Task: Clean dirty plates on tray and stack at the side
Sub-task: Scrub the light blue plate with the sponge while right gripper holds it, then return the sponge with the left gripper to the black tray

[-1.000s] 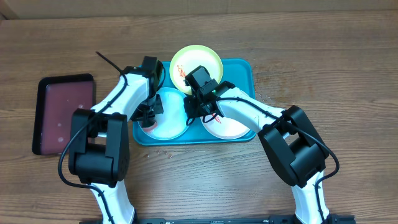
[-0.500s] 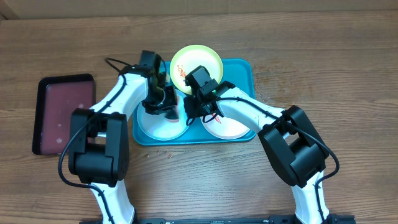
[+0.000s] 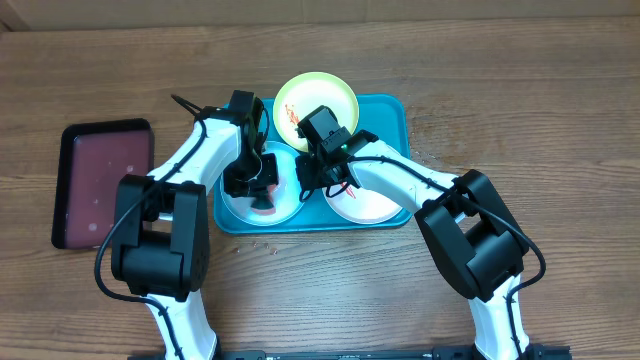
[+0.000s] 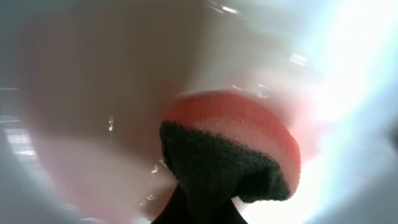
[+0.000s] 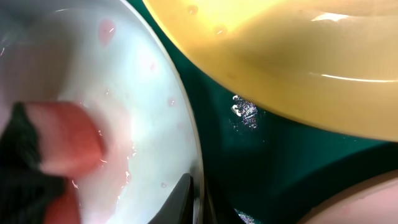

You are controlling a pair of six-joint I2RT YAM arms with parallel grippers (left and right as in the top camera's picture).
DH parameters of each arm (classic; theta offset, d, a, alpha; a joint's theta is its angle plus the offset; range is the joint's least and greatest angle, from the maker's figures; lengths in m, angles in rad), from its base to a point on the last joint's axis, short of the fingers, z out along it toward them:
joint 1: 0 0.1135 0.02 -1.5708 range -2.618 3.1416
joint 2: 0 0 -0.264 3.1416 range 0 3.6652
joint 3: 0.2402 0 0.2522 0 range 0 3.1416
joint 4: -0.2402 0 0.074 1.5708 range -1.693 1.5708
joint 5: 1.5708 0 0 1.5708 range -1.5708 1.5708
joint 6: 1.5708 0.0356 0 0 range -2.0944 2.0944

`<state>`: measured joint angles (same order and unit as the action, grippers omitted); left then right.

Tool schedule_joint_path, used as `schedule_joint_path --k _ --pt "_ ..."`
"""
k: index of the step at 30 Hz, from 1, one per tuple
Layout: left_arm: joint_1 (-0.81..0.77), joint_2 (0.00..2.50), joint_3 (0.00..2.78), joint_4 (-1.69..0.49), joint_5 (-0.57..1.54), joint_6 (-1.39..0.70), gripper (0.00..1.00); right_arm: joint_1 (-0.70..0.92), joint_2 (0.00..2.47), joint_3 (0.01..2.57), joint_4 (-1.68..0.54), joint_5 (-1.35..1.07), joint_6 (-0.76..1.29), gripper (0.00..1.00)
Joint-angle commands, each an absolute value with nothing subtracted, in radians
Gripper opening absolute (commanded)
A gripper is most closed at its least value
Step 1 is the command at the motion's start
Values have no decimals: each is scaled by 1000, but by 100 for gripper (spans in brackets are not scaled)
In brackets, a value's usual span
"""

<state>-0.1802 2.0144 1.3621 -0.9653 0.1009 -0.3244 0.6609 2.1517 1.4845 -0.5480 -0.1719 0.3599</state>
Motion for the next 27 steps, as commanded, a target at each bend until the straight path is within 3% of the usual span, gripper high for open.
schedule_joint_path --k 1,8,17,21,27 --pt "-175 2030 1362 -958 -265 -385 4 661 2167 1482 -567 -166 344 4" --pt "-142 2006 1483 -1080 -300 -481 4 661 2156 1573 -667 -165 317 4" --pt "35 1832 1641 -1089 -74 -487 4 664 2126 1740 -808 -75 248 4" --pt "165 1768 1641 -1114 30 -484 4 679 2124 1869 -905 78 204 4" --pt "354 1769 1629 -1183 21 -427 4 717 2124 2071 -1005 354 106 4"
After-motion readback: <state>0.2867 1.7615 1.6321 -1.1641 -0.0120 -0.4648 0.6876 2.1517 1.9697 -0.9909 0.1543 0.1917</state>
